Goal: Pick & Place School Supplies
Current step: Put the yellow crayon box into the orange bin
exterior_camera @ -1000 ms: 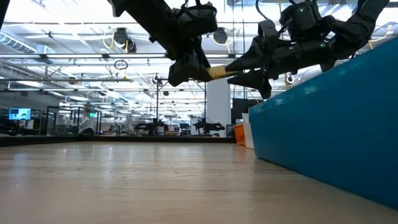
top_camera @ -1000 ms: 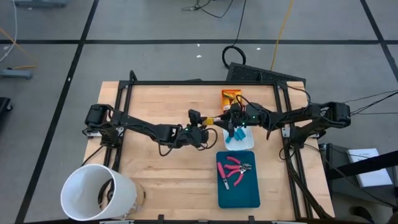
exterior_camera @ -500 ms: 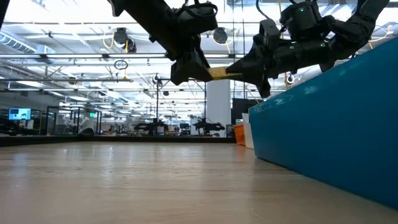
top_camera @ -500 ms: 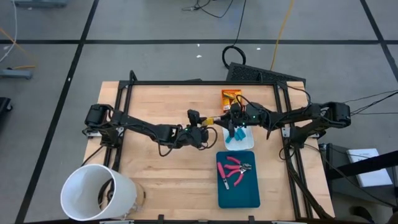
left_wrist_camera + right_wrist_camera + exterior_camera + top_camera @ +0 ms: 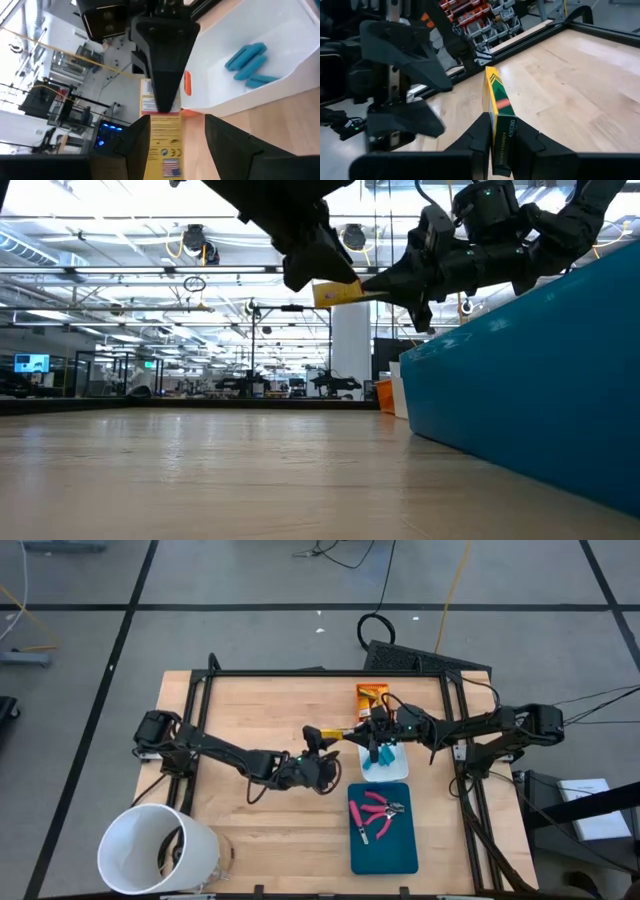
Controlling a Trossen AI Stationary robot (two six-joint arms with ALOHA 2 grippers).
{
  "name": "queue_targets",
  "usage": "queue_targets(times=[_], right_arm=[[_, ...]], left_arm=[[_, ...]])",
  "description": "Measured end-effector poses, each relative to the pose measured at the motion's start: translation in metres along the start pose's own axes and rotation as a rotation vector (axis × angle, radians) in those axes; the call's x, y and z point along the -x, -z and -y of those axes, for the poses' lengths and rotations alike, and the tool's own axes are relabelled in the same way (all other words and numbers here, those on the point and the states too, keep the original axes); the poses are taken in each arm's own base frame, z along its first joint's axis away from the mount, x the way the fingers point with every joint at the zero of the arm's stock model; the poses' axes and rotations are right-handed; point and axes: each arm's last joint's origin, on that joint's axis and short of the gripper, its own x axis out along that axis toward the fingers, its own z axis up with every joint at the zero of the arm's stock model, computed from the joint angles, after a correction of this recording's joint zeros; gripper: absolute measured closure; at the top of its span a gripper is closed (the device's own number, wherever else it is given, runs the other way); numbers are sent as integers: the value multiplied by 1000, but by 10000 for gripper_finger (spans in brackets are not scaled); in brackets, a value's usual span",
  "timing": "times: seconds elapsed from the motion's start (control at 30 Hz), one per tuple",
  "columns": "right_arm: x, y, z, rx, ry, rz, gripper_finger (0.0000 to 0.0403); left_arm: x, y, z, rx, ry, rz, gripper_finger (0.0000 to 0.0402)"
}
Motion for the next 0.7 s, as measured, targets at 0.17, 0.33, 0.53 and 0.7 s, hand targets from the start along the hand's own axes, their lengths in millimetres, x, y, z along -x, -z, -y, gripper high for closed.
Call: queue_targets(times=[0.17, 0.33, 0.53, 0.7], right_arm=[[0, 0, 1, 4, 9, -4, 373], [1, -1, 4, 35, 59, 14, 376], [3, 4, 10, 101, 227, -13, 372], [13, 1, 13, 190, 438, -25, 375]], left_arm=[[13, -7, -11, 186, 112, 88, 200], [37, -7, -56, 391, 465, 317, 174], [59, 32, -89, 547, 433, 481, 172], [69, 81, -86, 677, 285, 479, 172]])
